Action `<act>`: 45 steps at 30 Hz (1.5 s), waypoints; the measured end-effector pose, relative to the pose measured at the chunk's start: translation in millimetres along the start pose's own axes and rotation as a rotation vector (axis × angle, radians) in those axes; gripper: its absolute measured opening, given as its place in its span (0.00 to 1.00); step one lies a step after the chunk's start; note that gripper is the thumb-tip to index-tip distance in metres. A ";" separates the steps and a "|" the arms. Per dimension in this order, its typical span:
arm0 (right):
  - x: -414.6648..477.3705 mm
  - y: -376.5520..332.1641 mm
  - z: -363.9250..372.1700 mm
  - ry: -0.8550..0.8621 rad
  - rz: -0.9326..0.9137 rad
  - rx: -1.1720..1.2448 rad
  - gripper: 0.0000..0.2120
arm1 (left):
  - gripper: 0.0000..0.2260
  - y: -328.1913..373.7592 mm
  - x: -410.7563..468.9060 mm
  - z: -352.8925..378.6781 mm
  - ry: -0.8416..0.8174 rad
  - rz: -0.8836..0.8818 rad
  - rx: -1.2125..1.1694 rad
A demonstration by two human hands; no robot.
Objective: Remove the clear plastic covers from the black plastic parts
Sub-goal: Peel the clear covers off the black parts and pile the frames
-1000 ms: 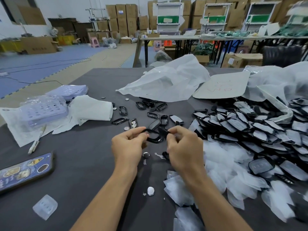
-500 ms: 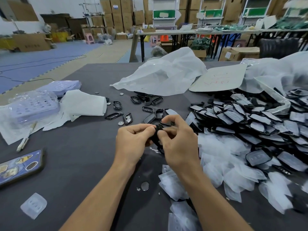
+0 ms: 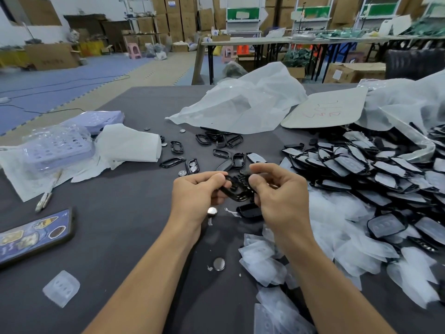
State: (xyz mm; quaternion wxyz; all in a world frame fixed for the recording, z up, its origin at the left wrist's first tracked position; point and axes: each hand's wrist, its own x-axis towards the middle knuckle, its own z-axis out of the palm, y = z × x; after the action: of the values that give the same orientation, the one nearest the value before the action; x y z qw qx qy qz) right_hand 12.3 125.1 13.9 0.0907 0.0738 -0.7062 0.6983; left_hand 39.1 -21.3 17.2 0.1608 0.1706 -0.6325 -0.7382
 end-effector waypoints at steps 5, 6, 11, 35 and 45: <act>0.2 -1.7 -2.0 -0.050 0.062 0.106 0.07 | 0.08 -2.8 3.9 -2.5 -0.004 -0.061 -0.040; 0.7 -1.6 -1.5 -0.050 0.065 0.112 0.08 | 0.09 -3.2 4.3 -2.1 -0.009 -0.063 -0.046; 0.5 0.7 -0.2 -0.037 0.116 0.148 0.15 | 0.10 -1.3 4.8 -2.0 -0.042 -0.099 -0.122; -1.0 -2.8 -3.8 0.120 0.068 -0.027 0.08 | 0.16 4.1 -1.2 -1.7 -0.174 -0.177 -0.392; -0.8 -3.3 0.3 0.063 0.144 0.136 0.08 | 0.22 4.4 -3.5 0.3 -0.333 -0.137 -0.419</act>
State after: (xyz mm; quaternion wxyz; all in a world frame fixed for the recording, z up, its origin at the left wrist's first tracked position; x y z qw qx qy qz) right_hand 13.8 124.8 16.9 0.0573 0.0067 -0.6573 0.7514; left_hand 42.1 -20.2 21.8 0.0359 0.0524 -0.4708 -0.8799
